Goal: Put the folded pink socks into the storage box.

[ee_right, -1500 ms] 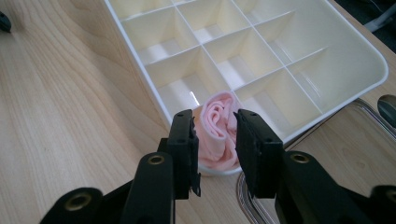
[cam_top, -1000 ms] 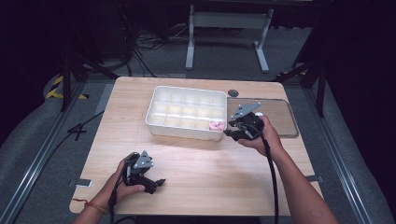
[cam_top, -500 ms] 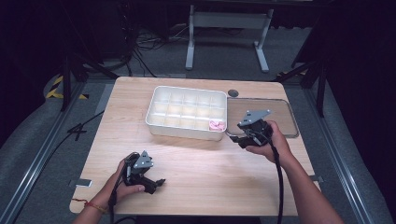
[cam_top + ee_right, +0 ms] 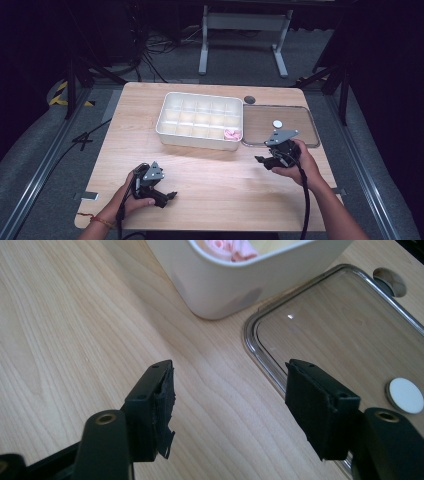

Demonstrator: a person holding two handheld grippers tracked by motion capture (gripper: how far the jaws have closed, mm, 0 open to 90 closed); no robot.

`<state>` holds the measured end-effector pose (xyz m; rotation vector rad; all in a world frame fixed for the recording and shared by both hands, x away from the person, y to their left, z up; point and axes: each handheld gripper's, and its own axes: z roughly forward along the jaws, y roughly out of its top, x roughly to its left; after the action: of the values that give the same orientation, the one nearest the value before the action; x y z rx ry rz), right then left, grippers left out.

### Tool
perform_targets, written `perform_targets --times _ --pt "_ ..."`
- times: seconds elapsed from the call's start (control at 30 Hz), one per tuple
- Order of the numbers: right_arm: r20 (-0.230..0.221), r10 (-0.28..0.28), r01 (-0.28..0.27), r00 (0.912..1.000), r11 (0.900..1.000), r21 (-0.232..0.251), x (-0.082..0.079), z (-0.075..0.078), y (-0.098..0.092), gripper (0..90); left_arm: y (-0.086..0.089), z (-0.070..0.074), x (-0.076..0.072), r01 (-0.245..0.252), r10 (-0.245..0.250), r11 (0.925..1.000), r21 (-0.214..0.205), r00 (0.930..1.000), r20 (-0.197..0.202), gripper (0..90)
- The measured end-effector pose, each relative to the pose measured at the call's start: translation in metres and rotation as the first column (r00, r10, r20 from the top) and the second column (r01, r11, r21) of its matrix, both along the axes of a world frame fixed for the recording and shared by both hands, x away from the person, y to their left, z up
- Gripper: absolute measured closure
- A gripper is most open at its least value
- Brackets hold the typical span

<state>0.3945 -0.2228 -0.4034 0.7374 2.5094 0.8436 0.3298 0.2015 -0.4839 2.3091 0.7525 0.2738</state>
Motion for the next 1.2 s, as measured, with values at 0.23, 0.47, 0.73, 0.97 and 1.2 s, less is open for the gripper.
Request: perform_targets --times 0.23,0.47,0.73,0.97,1.2 --pt "-0.011 -0.009 0.009 0.9999 1.0 0.0 -0.009 -0.01 -0.01 36.7 0.0 0.0 0.0 0.0 0.0 1.0 0.0 1.0 0.0 2.8" --pt "-0.048 -0.02 0.019 0.9987 0.9997 -0.016 -0.021 -0.029 -0.021 36.3 0.0 0.0 0.0 -0.001 0.001 1.0 0.0 1.0 0.0 2.8" --pt "-0.054 -0.026 0.024 0.9982 0.9991 -0.034 -0.036 -0.044 -0.032 35.9 0.0 0.0 0.0 -0.003 0.003 1.0 -0.002 1.0 0.0 2.8" --pt "-0.07 -0.062 0.063 0.9956 0.9977 0.024 -0.047 -0.062 -0.052 32.9 0.0 0.0 0.0 -0.004 0.004 1.0 -0.003 1.0 0.0 2.8" --pt "-0.105 -0.111 0.126 0.9883 0.9803 0.152 -0.058 -0.075 -0.072 28.7 0.0 0.0 0.0 -0.001 0.001 1.0 0.001 1.0 -0.001 2.8"
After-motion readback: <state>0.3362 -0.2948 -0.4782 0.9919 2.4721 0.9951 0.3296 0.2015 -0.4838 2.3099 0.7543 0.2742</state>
